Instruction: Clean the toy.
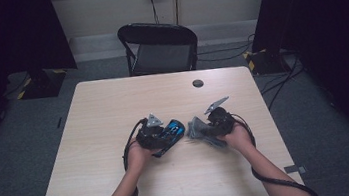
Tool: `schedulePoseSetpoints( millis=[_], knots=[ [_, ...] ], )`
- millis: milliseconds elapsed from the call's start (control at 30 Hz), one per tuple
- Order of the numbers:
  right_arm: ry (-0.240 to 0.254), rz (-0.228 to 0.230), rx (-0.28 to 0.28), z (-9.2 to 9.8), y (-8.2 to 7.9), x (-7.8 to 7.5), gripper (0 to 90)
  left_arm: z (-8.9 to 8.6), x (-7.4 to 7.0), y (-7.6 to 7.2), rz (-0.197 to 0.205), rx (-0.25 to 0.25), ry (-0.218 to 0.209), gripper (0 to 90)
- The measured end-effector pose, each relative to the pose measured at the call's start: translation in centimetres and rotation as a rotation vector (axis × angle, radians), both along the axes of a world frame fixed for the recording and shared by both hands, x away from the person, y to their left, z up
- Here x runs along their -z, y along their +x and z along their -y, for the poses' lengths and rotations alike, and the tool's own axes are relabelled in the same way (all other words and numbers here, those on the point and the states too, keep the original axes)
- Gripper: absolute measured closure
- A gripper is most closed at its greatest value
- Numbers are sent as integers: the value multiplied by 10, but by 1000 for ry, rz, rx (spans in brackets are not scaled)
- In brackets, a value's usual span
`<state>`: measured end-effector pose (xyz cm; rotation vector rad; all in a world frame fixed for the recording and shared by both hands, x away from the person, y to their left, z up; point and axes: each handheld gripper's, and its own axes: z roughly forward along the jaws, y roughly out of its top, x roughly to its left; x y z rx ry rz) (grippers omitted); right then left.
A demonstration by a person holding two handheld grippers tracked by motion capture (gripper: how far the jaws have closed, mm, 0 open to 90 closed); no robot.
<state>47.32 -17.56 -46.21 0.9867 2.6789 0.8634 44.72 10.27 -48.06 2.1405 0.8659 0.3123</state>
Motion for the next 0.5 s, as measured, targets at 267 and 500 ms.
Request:
schedulePoseSetpoints(
  millis=[267, 500],
  knots=[
    [21, 19, -68, 4, -16, -14, 693, 0, 0, 0, 0, 0, 2, 433],
    [35, 27, -168, -12, -36, -21, 692, 1, -1, 0, -4, -1, 7, 434]
  ],
)
